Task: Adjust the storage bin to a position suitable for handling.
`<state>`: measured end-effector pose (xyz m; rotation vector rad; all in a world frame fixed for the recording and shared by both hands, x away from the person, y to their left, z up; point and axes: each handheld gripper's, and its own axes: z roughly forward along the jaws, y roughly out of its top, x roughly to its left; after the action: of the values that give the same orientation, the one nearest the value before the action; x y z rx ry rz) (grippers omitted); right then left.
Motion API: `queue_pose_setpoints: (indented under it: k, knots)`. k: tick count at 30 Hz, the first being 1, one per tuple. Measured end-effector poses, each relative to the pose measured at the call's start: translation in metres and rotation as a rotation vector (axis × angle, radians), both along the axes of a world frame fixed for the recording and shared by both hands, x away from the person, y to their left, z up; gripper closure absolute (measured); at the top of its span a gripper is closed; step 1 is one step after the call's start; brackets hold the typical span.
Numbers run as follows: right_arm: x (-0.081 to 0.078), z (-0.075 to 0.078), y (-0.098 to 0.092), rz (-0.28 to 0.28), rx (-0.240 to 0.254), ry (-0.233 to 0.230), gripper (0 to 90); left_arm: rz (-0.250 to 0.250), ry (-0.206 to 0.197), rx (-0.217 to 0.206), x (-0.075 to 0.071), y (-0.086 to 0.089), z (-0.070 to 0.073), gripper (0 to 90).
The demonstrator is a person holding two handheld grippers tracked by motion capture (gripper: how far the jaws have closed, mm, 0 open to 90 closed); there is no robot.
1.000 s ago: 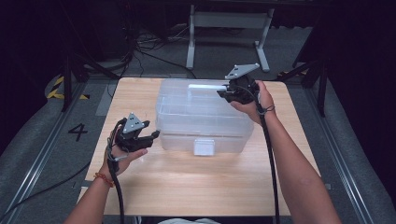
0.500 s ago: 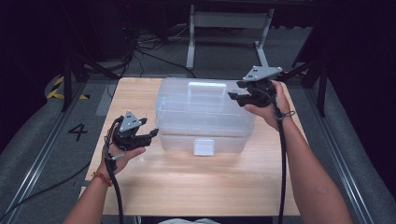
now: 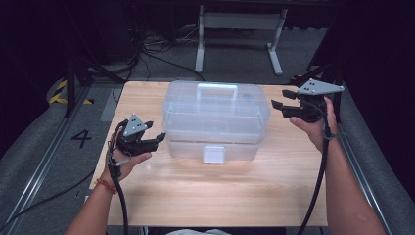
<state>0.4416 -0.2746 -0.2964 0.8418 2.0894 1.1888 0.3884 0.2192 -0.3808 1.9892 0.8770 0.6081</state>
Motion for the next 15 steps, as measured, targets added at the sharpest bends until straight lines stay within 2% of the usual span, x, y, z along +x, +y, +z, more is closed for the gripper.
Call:
queue_pose_setpoints:
  k: [2, 6, 12, 14, 15]
  knots:
    - [-0.001, -0.003, -0.002, -0.002, 0.001, 0.002, 45.9, 0.0, -0.001, -0.001, 0.0, 0.0, 0.001, 38.2]
    - [-0.006, -0.027, -0.008, 0.005, -0.021, 0.024, 46.4, 0.002, -0.01, -0.015, 0.002, 0.0, 0.006, 38.2]
    - [-0.01, -0.048, -0.008, 0.065, -0.021, 0.048, 48.4, 0.004, -0.016, -0.019, 0.003, 0.0, 0.011, 38.2]
    - [-0.014, -0.055, -0.005, 0.084, -0.06, 0.042, 48.4, 0.003, -0.015, -0.021, 0.004, 0.0, 0.012, 38.2]
    - [-0.014, -0.055, -0.005, 0.084, -0.06, 0.042, 48.4, 0.001, -0.019, -0.02, 0.004, 0.0, 0.013, 38.2]
